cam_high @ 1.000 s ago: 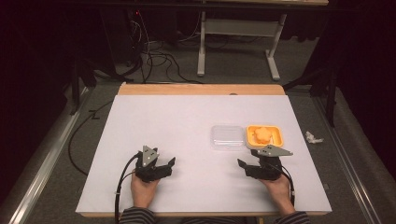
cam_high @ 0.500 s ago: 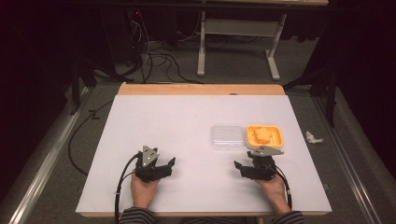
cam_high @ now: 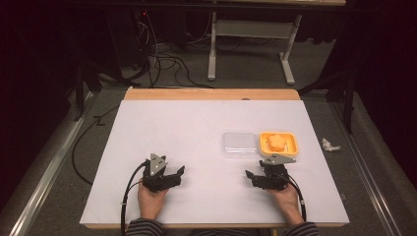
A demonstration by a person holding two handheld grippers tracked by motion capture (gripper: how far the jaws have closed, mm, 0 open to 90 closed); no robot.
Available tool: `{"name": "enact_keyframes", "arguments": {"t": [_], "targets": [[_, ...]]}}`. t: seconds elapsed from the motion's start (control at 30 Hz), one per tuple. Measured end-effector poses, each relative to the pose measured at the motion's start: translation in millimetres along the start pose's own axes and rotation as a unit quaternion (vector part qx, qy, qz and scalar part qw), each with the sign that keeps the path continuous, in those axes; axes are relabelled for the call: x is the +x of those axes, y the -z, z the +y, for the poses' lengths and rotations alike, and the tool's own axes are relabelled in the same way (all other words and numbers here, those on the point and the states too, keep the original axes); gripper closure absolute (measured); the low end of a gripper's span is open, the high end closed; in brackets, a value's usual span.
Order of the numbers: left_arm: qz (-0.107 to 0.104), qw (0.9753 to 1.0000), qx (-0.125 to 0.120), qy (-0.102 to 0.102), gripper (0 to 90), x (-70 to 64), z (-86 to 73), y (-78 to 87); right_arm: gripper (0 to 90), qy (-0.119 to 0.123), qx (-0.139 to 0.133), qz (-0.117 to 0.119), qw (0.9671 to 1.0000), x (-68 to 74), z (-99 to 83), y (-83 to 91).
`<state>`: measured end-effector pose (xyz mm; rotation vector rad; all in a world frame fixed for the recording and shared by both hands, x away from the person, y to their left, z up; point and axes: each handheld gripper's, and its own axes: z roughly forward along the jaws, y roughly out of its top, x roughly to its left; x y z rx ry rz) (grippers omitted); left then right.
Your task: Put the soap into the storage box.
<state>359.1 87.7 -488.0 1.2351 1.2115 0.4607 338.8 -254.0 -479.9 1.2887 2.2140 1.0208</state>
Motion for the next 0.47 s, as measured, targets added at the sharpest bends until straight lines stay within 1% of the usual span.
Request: {"name": "enact_keyframes", "arguments": {"t": [0.07, 0.17, 0.33, 0.43, 0.47], "targets": [[0.000, 1.0000, 0.000, 0.000, 20.9, 0.0, 0.0, 0.0, 30.6, -0.004, -0.002, 0.000, 1.0000, -0.2, -0.4, 0.2], [0.000, 1.0000, 0.000, -0.002, 20.9, 0.2, -0.1, 0.2, 30.6, -0.010, -0.005, -0.009, 0.9999, -0.1, -1.4, 0.6], [-0.001, 1.0000, -0.001, -0.001, 20.8, 0.1, -0.1, 0.4, 30.5, 0.000, -0.007, -0.016, 0.9999, 1.7, -1.7, 0.6], [-0.001, 1.0000, -0.001, 0.001, 20.8, 0.0, 0.0, 0.4, 30.3, -0.004, -0.007, -0.015, 0.9999, 1.0, -1.8, 0.6], [-0.001, 1.0000, -0.001, 0.001, 20.6, 0.0, 0.0, 0.4, 30.1, -0.008, -0.006, -0.014, 0.9998, 0.5, -1.8, 0.6]]}}
